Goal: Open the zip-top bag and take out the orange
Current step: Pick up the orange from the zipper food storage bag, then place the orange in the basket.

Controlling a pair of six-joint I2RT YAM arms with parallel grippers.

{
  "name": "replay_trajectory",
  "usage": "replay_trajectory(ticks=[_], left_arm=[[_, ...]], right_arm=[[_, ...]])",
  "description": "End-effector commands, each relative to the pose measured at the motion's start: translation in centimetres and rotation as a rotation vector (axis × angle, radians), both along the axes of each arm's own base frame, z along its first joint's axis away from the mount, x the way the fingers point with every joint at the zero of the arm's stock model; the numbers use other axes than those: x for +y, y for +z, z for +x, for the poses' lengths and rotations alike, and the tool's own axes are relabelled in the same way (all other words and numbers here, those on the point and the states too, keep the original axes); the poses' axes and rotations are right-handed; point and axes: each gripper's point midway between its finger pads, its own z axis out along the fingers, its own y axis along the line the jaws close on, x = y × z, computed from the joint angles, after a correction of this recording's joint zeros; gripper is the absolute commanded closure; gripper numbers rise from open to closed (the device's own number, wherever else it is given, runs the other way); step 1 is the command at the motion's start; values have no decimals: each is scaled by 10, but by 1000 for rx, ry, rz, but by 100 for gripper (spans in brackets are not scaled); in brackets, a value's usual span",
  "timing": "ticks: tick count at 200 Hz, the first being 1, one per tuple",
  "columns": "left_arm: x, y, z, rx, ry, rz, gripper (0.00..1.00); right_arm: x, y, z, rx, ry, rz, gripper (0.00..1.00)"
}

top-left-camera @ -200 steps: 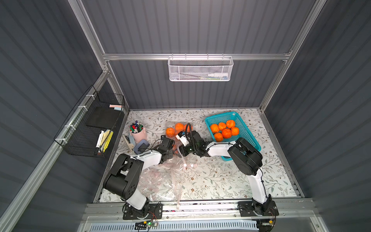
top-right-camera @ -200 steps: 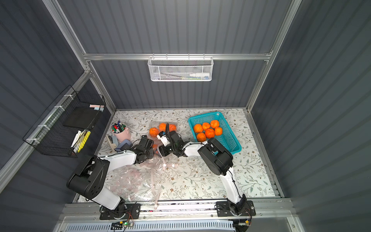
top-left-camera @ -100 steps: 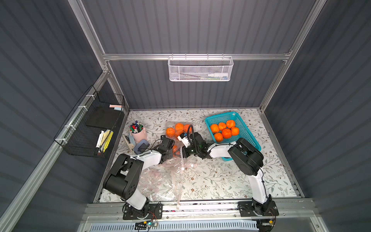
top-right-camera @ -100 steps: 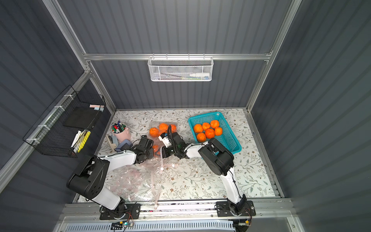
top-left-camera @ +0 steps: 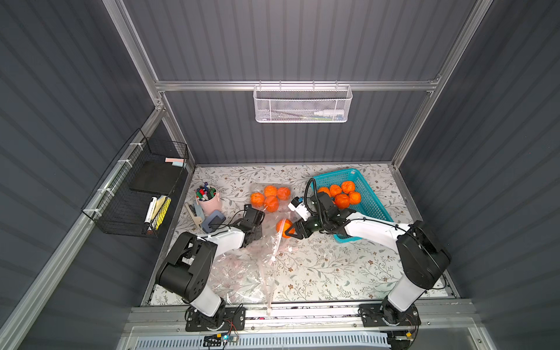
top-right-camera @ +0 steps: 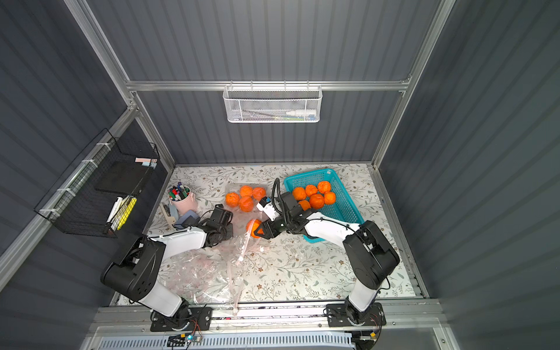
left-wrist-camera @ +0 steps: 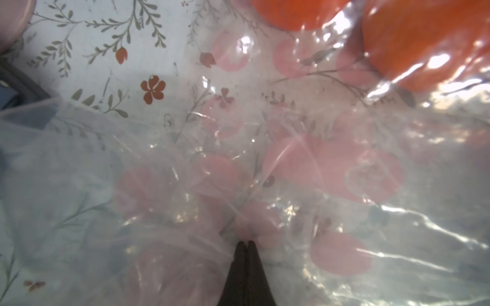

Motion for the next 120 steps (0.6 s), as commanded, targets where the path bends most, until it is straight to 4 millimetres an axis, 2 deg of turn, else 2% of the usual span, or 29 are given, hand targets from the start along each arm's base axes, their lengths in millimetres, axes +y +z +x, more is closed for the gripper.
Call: replay_trajectory(ticks=[1,20,34,67,72,96,120], left_arm=[[12,-29,-38,156,0,37,100],[12,-27,-37,149,1,35,100],[12,-28,-38,151,0,33,100],[12,-28,-38,153,-2,33,100],[12,-27,-37,149,-1,32,100],[12,-27,-37,148,-1,30,100],[12,-27,-37,148,-2,31,100]], right_arm=[[-15,-3,-25,41,64,-66,72],[-29,17,-26,-11,32,-87,72],[-44,36,-18,-65,-37,-102,72],[-90,79,17,-185,-258,-134,71],[-103,84,29,-210,-324,-154,72],[-161,86,53,-207,-545,-271,72],[-226,69,63,-186,-758,-430,72]])
